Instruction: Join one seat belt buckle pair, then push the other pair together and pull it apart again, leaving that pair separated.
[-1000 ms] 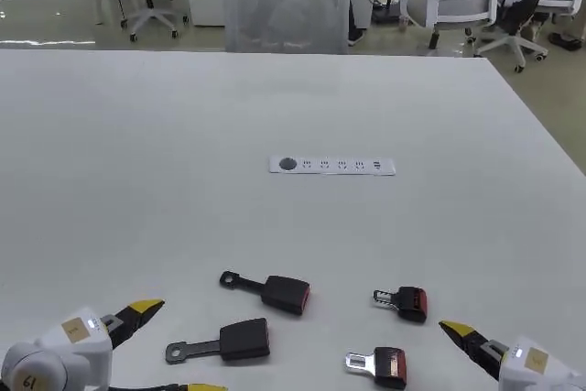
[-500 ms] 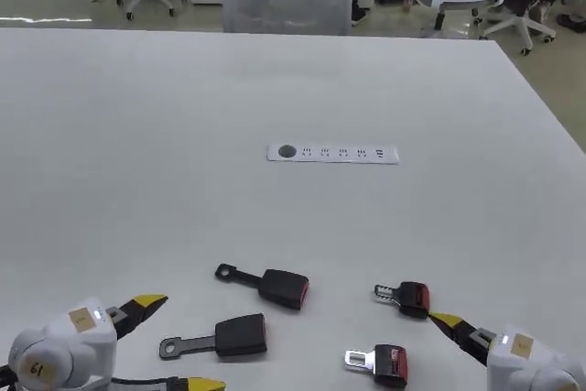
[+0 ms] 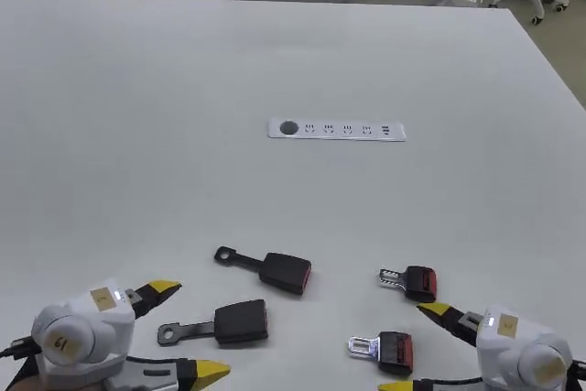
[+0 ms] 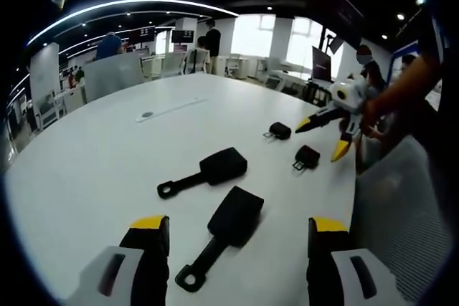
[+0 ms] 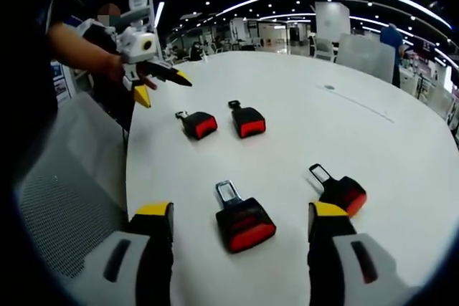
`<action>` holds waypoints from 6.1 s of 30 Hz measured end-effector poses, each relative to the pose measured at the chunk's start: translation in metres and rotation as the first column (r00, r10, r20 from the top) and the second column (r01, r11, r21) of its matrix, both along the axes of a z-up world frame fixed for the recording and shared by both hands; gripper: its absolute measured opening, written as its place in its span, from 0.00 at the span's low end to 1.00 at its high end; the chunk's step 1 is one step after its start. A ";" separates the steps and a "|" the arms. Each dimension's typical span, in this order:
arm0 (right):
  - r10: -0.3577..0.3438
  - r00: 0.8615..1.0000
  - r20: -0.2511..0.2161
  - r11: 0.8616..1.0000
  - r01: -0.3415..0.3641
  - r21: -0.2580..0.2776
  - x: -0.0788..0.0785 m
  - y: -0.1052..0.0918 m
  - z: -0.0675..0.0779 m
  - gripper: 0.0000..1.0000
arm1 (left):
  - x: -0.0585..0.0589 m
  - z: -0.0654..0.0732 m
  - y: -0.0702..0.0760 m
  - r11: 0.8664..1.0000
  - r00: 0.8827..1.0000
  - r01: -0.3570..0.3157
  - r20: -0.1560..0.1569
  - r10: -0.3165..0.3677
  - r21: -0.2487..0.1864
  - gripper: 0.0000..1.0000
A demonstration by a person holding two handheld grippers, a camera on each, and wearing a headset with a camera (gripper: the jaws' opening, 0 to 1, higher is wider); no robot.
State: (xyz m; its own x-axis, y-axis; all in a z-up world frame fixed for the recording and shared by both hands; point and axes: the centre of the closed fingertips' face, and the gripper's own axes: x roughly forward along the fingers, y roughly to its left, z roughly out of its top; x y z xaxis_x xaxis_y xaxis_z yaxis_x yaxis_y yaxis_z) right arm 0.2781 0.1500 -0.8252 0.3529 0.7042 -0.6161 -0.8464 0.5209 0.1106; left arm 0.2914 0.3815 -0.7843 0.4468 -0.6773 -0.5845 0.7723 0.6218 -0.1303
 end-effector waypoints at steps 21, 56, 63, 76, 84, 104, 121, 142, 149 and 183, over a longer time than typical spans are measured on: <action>0.215 0.974 -0.075 0.968 -0.223 -0.117 -0.006 0.003 -0.032 0.56 | 0.009 -0.060 -0.019 0.954 0.962 0.267 -0.090 -0.256 0.135 0.67; 0.314 0.948 -0.047 0.945 -0.317 -0.074 -0.004 -0.003 -0.033 0.37 | 0.001 -0.075 -0.028 0.747 0.799 0.593 -0.105 -0.593 0.300 0.33; 0.287 0.957 -0.032 0.957 -0.288 -0.043 -0.002 0.001 -0.033 0.37 | 0.002 -0.076 -0.027 0.741 0.795 0.599 -0.114 -0.596 0.302 0.33; 0.293 0.956 -0.004 0.956 -0.293 0.005 0.004 0.033 -0.031 0.37 | 0.001 -0.075 -0.027 0.747 0.805 0.587 -0.132 -0.578 0.311 0.33; 0.280 0.960 0.003 0.960 -0.280 0.025 0.009 0.051 -0.032 0.37 | 0.001 -0.076 -0.027 0.748 0.808 0.584 -0.138 -0.572 0.316 0.33; 0.273 0.962 0.027 0.958 -0.275 0.081 0.012 0.100 -0.031 0.37 | 0.001 -0.076 -0.027 0.754 0.817 0.573 -0.155 -0.555 0.323 0.33; 0.313 0.949 0.020 0.947 -0.314 0.073 0.013 0.120 -0.032 0.37 | 0.002 -0.077 -0.026 0.738 0.812 0.581 -0.175 -0.557 0.343 0.33; 0.348 0.937 0.011 0.936 -0.348 0.045 0.009 0.144 -0.032 0.36 | 0.000 -0.078 -0.026 0.677 0.768 0.633 -0.197 -0.609 0.376 0.33; 0.354 0.935 0.017 0.935 -0.354 0.024 0.010 0.151 -0.032 0.36 | -0.001 -0.078 -0.026 0.663 0.759 0.643 -0.203 -0.619 0.383 0.33; 0.368 0.924 0.106 0.926 -0.375 0.046 0.009 0.146 -0.031 0.36 | -0.003 -0.076 -0.023 0.745 0.779 0.620 -0.082 -0.622 0.245 0.32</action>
State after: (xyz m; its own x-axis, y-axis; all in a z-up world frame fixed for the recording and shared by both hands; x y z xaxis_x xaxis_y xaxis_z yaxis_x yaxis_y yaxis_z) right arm 0.2875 0.2963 -0.8560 0.1121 0.8329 -0.5420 -0.9859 0.1616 0.0444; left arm 0.2888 0.3583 -0.8602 -0.0189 -0.6412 -0.7671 0.9992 0.0145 -0.0368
